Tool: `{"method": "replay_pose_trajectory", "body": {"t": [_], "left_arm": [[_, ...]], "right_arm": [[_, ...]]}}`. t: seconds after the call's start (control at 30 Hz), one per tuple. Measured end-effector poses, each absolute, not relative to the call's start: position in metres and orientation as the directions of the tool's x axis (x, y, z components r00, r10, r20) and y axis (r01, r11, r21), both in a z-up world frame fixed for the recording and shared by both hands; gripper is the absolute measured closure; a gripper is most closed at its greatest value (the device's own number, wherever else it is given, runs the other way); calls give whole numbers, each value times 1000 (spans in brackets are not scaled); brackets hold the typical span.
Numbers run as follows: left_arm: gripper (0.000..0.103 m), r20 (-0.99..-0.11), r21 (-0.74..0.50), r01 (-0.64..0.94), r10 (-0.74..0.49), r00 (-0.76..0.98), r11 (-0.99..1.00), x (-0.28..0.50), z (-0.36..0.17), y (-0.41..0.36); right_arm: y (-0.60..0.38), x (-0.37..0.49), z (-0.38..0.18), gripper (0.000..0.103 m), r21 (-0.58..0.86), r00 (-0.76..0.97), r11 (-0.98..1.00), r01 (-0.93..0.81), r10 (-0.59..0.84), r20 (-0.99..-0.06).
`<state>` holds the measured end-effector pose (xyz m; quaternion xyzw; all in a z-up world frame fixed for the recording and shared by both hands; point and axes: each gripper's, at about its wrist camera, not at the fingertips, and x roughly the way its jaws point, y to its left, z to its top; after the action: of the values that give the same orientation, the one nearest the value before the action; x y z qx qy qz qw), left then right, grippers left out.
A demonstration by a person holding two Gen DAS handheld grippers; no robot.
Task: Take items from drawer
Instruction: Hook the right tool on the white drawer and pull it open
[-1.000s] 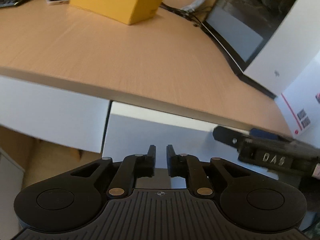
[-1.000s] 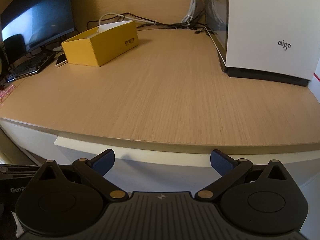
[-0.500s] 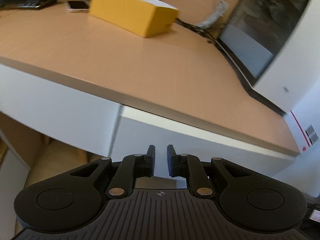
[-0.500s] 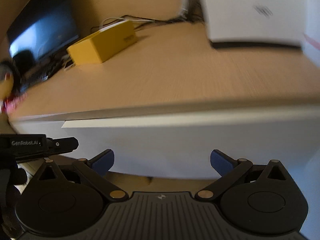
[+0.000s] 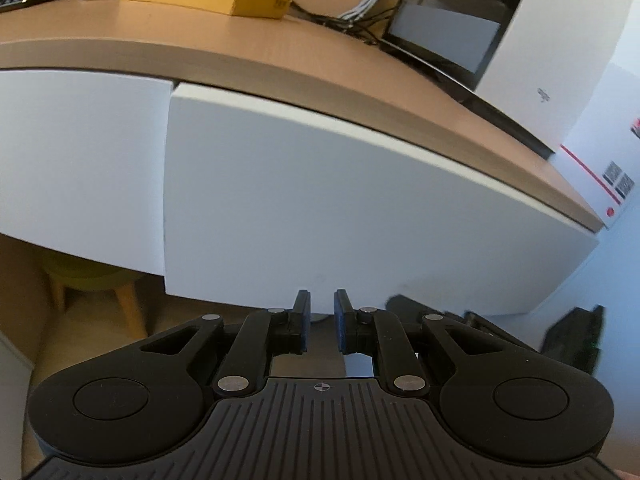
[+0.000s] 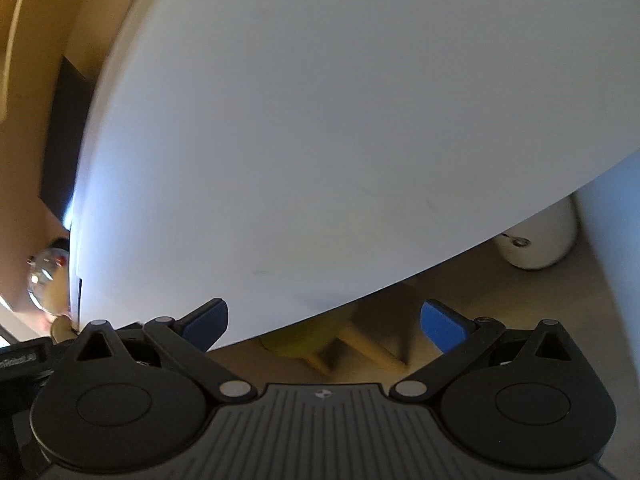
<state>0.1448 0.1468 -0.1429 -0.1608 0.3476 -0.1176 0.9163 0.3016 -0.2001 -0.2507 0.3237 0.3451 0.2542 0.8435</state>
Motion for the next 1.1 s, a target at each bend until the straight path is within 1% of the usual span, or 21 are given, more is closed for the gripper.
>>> {"method": "replay_pose_trajectory", "body": {"t": [0.07, 0.2, 0.33, 0.5, 0.57, 0.77, 0.87, 0.93, 0.97, 1.0, 1.1], "left_arm": [[90, -587, -374, 119, -334, 737, 920, 141, -152, 147], [90, -560, -389, 130, -346, 752, 912, 136, -166, 141], [90, -546, -370, 176, -367, 753, 912, 135, -171, 134], [90, -539, -355, 189, -366, 758, 915, 131, -173, 135], [90, -543, -351, 192, -366, 756, 917, 132, -173, 135], [90, -547, -358, 197, -376, 748, 913, 130, -168, 134], [90, -568, -365, 213, -398, 720, 906, 119, -163, 133], [90, -599, -371, 219, -413, 686, 902, 112, -152, 131], [90, -611, -373, 216, -414, 675, 902, 108, -143, 130], [90, -618, -377, 215, -417, 666, 901, 105, -133, 130], [90, -613, -375, 238, -432, 661, 896, 98, -85, 127]], "right_arm": [[-202, 307, -264, 0, 737, 651, 639, -219, 659, -378], [-203, 313, -280, 0, 776, 670, 553, -303, 703, -239], [-199, 321, -279, 0, 768, 664, 481, -424, 741, -98], [-205, 334, -284, 0, 822, 613, 354, -446, 790, -8], [-207, 337, -284, 0, 840, 602, 327, -433, 798, -1], [-204, 333, -275, 0, 841, 593, 344, -417, 804, -35], [-203, 327, -269, 0, 839, 585, 363, -405, 808, -67], [-199, 319, -259, 0, 827, 600, 424, -369, 788, -137], [-197, 313, -252, 0, 810, 617, 475, -345, 765, -186], [-194, 305, -244, 0, 788, 629, 530, -314, 738, -246], [-189, 281, -216, 0, 711, 586, 680, -177, 654, -479]]}}
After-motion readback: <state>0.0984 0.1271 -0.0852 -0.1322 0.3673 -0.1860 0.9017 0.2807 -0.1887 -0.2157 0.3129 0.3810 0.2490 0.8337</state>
